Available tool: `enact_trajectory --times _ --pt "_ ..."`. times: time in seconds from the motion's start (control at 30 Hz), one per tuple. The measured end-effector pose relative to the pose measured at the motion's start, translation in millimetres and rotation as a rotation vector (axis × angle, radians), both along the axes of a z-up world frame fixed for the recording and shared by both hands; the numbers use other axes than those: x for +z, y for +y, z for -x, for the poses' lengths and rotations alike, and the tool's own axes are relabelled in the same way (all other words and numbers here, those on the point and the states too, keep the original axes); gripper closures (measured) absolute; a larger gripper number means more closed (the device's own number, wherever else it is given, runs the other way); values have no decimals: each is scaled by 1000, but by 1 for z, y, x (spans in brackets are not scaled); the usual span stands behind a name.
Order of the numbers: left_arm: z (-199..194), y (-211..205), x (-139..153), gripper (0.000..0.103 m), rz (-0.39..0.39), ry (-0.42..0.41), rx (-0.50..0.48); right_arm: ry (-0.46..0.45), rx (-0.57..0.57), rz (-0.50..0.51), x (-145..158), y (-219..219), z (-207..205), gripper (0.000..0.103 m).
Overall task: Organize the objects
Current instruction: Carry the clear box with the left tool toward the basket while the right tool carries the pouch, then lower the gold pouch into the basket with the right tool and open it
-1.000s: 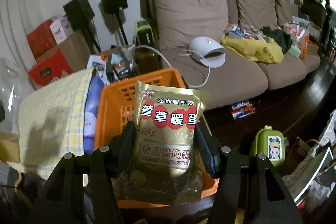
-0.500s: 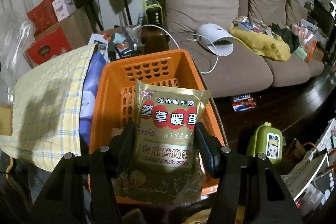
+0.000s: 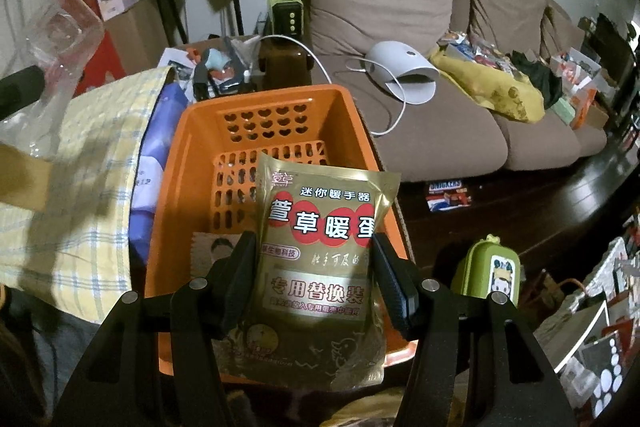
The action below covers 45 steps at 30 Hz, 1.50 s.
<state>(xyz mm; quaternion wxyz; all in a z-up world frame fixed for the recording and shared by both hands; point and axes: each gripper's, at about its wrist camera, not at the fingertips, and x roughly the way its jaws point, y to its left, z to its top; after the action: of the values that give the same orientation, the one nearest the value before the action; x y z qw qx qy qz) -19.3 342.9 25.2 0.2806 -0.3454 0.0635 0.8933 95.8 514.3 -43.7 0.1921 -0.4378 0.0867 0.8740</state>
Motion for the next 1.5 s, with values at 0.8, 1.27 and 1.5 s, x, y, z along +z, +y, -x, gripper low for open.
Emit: enact_trajectory --times 0.8,1.27,1.5 --pt "26 6 -21 12 -65 -65 42 10 41 31 -12 -17 11 44" --pt "45 6 -40 12 -72 -137 54 -65 74 58 -61 -43 31 44" --pt "45 8 -46 12 -47 -148 43 -97 48 -21 -67 -44 31 44"
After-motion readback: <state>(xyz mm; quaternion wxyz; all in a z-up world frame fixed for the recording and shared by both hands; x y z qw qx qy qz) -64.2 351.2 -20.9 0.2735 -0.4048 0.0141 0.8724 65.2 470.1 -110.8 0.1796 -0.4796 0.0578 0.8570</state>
